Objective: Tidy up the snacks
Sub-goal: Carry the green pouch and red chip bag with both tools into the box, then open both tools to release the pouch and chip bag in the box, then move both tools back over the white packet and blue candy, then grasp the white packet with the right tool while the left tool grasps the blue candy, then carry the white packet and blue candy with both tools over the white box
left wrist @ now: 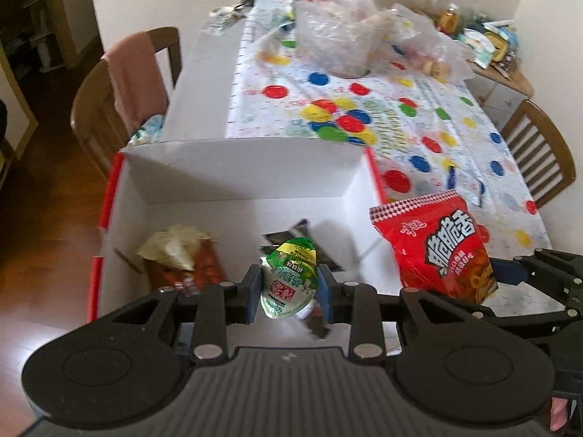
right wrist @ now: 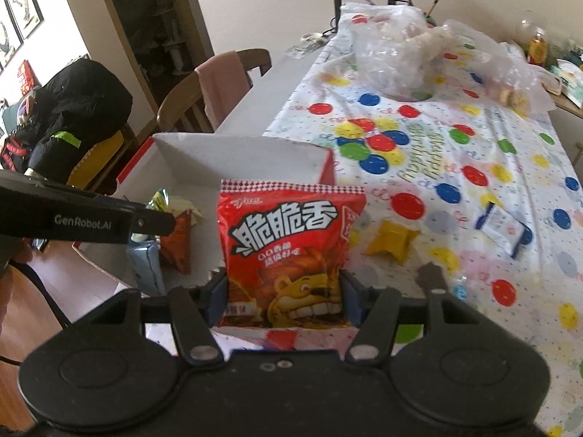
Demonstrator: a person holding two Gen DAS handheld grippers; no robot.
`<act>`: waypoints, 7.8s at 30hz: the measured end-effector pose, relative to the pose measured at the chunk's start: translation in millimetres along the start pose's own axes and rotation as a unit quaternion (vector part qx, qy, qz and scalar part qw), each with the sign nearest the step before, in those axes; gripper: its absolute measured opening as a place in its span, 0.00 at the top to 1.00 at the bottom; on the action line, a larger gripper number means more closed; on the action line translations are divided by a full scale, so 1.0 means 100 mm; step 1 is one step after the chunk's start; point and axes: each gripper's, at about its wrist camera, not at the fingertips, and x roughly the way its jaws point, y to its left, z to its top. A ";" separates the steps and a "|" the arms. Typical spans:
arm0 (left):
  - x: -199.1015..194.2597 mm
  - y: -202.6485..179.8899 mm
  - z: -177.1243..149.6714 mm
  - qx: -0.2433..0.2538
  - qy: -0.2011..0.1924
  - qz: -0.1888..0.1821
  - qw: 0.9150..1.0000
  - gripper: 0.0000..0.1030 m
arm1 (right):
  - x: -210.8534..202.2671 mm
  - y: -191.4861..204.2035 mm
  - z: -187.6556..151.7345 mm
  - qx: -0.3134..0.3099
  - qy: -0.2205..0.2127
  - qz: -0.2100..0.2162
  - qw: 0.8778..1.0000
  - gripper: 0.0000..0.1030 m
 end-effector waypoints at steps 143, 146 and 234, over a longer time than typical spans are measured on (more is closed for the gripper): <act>1.68 -2.67 -0.09 -0.058 0.034 0.066 0.996 0.03 | 0.90 -2.98 0.28 -0.163 0.056 -0.007 0.985 0.02; 1.72 -2.69 -0.08 -0.057 0.037 0.068 0.995 0.03 | 1.08 -2.98 0.31 -0.174 0.066 -0.005 0.983 0.05; 0.05 -1.06 -0.37 -0.009 -0.041 -0.062 0.997 0.88 | -0.56 -0.78 -0.44 -0.004 -0.041 -0.019 0.999 0.55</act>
